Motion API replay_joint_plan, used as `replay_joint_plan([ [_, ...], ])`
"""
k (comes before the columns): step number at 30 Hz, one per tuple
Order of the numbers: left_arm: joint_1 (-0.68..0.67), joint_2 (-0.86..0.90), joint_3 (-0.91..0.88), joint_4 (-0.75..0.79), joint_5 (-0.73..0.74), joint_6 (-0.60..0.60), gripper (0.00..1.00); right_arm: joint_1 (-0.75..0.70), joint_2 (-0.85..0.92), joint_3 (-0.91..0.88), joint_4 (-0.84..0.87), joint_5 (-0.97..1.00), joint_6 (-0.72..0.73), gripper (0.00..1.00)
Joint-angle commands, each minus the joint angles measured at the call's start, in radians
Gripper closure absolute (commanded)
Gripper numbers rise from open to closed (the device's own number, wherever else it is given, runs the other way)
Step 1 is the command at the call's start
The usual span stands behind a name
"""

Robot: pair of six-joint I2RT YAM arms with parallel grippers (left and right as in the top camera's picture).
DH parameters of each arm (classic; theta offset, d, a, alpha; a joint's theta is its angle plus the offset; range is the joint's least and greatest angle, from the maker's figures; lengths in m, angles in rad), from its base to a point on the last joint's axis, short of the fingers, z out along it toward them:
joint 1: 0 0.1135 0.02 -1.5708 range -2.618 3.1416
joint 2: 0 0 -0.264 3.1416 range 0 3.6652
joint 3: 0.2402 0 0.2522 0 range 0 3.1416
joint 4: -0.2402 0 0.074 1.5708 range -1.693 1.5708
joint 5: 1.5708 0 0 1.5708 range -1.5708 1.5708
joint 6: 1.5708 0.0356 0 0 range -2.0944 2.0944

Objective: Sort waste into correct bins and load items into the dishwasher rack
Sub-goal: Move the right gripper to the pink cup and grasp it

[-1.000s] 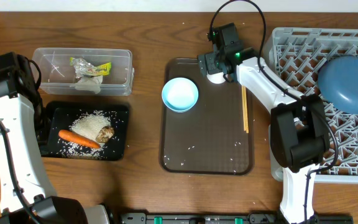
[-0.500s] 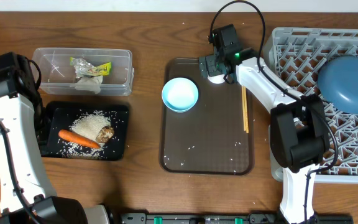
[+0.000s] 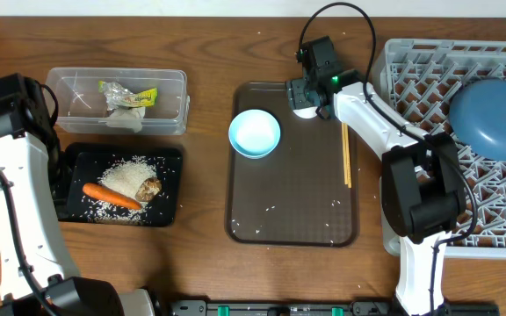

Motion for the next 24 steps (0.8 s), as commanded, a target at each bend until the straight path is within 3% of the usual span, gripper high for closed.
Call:
replay_joint_plan([
  [1,0.004,0.005,-0.002,-0.005,-0.014,-0.013,0.02,0.004,0.007,-0.007,0.002,0.008,0.006,0.23],
  [6,0.004,0.005,-0.002,-0.005,-0.014,-0.013,0.02,0.004,0.007,-0.007,0.004,0.008,0.006,0.23],
  [24,0.004,0.005,-0.002,-0.005,-0.014,-0.013,0.02,0.006,-0.013,-0.006,-0.013,0.007,0.014,0.44],
])
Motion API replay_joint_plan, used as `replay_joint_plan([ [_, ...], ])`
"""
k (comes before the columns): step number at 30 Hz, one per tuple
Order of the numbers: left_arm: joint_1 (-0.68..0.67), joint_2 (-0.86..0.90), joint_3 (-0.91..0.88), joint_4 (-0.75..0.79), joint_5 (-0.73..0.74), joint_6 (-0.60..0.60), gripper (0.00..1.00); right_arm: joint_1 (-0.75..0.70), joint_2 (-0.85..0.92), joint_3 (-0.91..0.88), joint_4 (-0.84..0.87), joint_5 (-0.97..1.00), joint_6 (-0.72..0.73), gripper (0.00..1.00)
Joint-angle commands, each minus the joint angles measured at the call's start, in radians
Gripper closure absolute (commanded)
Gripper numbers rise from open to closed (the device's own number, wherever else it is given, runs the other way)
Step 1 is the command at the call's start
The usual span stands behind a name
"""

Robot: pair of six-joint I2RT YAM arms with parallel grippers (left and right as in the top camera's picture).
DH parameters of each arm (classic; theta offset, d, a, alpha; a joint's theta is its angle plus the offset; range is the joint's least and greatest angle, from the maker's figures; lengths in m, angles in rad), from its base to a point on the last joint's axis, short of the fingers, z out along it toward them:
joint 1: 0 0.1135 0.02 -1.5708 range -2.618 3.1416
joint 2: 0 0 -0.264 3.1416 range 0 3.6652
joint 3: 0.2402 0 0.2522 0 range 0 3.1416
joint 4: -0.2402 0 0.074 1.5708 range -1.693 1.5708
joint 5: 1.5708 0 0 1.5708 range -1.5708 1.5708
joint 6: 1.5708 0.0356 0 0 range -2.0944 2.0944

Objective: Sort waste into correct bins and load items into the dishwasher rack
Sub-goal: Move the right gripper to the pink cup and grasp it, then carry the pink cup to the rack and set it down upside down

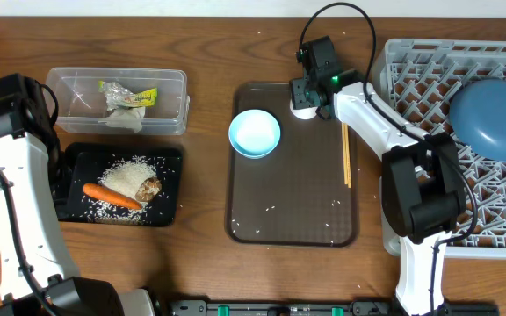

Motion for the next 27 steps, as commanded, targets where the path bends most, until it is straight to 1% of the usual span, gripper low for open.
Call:
replay_joint_plan([
  [1,0.004,0.005,-0.002,-0.005,-0.014,-0.013,0.02,0.006,-0.020,-0.006,-0.005,0.006,0.008,0.45],
  [2,0.004,0.005,-0.002,-0.005,-0.014,-0.013,0.02,0.006,-0.029,-0.006,-0.005,0.006,0.008,0.46],
  [5,0.004,0.005,-0.002,-0.005,-0.014,-0.013,0.02,0.005,-0.058,-0.006,-0.004,0.005,0.008,0.52],
  [10,0.004,0.005,-0.002,-0.005,-0.014,-0.013,0.02,0.000,-0.124,-0.006,-0.008,0.005,0.034,0.51],
  [17,0.004,0.005,-0.002,-0.005,-0.014,-0.013,0.02,-0.042,-0.246,-0.006,-0.037,0.006,0.024,0.52],
  [21,0.004,0.005,-0.002,-0.005,-0.014,-0.013,0.02,-0.111,-0.319,-0.006,-0.074,0.010,0.006,0.52],
  [27,0.004,0.005,-0.002,-0.005,-0.014,-0.013,0.02,-0.291,-0.398,-0.006,-0.155,0.010,0.006,0.53],
])
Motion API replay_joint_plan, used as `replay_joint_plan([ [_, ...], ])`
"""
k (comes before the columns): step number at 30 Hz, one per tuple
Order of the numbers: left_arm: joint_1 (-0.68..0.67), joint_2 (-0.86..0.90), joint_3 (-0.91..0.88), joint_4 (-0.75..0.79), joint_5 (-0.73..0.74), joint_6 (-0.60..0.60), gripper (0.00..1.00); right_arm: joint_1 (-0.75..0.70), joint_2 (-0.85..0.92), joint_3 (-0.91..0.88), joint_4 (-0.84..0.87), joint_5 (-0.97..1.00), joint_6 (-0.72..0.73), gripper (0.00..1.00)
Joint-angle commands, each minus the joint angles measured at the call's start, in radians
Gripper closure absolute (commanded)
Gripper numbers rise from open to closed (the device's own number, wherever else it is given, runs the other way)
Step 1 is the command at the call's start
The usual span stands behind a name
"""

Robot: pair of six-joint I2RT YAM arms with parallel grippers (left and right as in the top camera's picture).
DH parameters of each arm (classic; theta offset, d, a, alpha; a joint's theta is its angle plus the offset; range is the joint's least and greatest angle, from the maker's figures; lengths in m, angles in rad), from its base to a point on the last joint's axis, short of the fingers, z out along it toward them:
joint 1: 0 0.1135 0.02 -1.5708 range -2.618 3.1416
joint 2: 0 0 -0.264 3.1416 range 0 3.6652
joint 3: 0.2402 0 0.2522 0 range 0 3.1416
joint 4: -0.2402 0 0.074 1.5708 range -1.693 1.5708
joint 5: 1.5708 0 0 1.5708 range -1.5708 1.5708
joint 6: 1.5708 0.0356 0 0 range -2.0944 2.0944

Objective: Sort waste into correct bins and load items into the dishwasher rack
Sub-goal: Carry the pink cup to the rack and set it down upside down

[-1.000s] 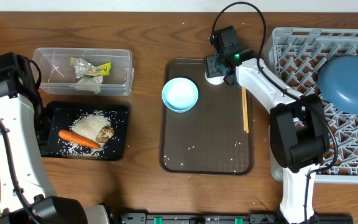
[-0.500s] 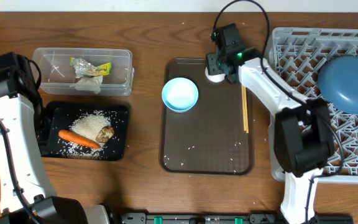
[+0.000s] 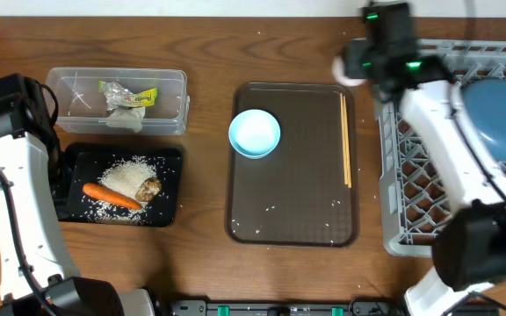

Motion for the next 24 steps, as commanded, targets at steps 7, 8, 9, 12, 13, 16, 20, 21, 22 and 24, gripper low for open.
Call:
replay_joint_plan([
  [7,0.004,0.005,-0.002,-0.005,-0.014,-0.013,0.02,-0.371,-0.081,-0.002,-0.100,0.014,-0.022,0.50],
  [8,0.004,0.005,-0.002,-0.005,-0.014,-0.013,0.02,-0.417,-0.081,-0.002,-0.109,0.014,-0.024,0.50],
  [9,0.004,0.005,-0.002,-0.005,-0.014,-0.013,0.02,-0.453,-0.081,-0.002,-0.114,0.014,-0.024,0.50],
  [12,0.004,0.005,-0.002,-0.005,-0.014,-0.013,0.02,-0.571,-0.080,-0.002,-0.119,0.010,-0.023,0.50],
  [13,0.004,0.005,-0.002,-0.005,-0.014,-0.013,0.02,-0.603,-0.080,-0.002,-0.116,0.009,-0.022,0.50],
  [16,0.004,0.005,-0.002,-0.005,-0.014,-0.013,0.02,-0.697,-0.080,-0.002,-0.111,0.006,-0.023,0.50],
  [20,0.004,0.005,-0.002,-0.005,-0.014,-0.013,0.02,-0.780,-0.079,-0.002,-0.111,0.006,-0.023,0.49],
  [21,0.004,0.005,-0.002,-0.005,-0.014,-0.013,0.02,-0.795,-0.077,-0.002,-0.111,0.008,-0.025,0.48],
  [22,0.004,0.005,-0.002,-0.005,-0.014,-0.013,0.02,-0.807,-0.074,-0.002,-0.108,0.014,-0.027,0.48],
  [24,0.004,0.005,-0.002,-0.005,-0.014,-0.013,0.02,-0.824,-0.068,-0.002,-0.097,0.042,-0.028,0.47],
])
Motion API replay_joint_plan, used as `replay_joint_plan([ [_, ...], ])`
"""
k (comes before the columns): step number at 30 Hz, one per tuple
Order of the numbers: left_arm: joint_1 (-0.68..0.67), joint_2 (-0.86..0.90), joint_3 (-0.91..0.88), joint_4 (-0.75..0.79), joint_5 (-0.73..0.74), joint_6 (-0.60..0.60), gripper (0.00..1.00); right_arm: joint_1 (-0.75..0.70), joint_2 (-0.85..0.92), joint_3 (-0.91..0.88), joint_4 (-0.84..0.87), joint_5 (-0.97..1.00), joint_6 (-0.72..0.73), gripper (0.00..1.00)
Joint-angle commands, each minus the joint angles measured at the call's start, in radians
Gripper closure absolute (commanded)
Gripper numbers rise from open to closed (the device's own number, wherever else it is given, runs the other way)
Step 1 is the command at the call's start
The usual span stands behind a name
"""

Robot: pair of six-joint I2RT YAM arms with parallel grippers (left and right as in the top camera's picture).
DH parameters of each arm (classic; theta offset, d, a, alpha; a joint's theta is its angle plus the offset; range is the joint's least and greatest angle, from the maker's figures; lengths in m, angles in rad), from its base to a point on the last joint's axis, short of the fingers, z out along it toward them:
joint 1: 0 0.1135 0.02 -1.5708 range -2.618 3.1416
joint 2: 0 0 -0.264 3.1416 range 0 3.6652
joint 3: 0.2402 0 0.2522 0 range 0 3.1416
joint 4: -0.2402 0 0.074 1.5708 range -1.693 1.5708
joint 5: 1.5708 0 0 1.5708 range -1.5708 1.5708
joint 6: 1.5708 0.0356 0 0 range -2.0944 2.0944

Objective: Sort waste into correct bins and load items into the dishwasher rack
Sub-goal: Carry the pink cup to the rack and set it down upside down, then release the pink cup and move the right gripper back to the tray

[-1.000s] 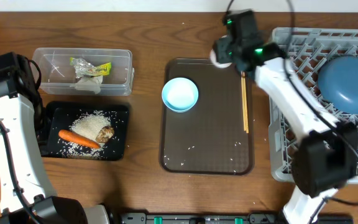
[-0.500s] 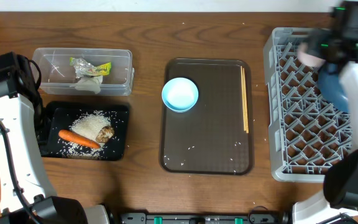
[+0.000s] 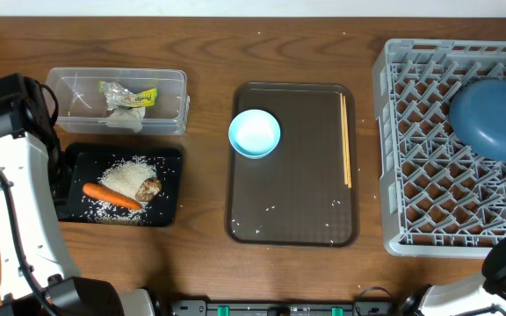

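Note:
A light blue bowl sits on the brown tray at its far left. A pair of chopsticks lies along the tray's right edge. The grey dishwasher rack stands at the right with a dark blue bowl in its far right part. My left arm's dark head hangs at the left, beside the clear bin; its fingers do not show plainly. My right gripper is out of view, and only a bit of the right arm's base shows.
The clear bin holds wrappers. In front of it a black tray holds rice, a carrot and a brown food lump. Rice grains are scattered on the brown tray.
My right arm, which was reaching over the rack's far left corner with a small white cup, has gone out of the overhead view. The cup is gone from view too. The left arm is unmoved.
My right gripper was at a small white cup on the tray's far right corner. Then it stood closer over the cup. Then it held the cup up beside the rack's far left corner. Now arm and cup are out of view.

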Motion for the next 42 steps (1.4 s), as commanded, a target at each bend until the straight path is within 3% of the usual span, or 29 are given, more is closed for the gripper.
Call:
replay_joint_plan([
  [1,0.004,0.005,-0.002,-0.005,-0.016,-0.013,0.02,-0.024,-0.016,-0.002,0.021,0.046,-0.025,0.46],
  [7,0.004,0.005,-0.002,-0.005,-0.016,-0.013,0.02,-0.071,-0.010,-0.002,0.051,0.114,-0.094,0.44],
  [35,0.004,0.005,-0.002,-0.005,-0.016,-0.013,0.02,-0.125,0.186,-0.002,0.222,-0.014,-0.092,0.37],
  [37,0.004,0.005,-0.002,-0.005,-0.016,-0.013,0.02,-0.125,0.186,-0.002,0.222,-0.014,-0.092,0.31],
  [38,0.004,0.005,-0.002,-0.005,-0.016,-0.013,0.02,-0.125,0.186,-0.002,0.222,-0.014,-0.092,0.20],
  [42,0.004,0.005,-0.002,-0.005,-0.016,-0.013,0.02,-0.125,0.186,-0.002,0.220,-0.014,-0.092,0.17],
])
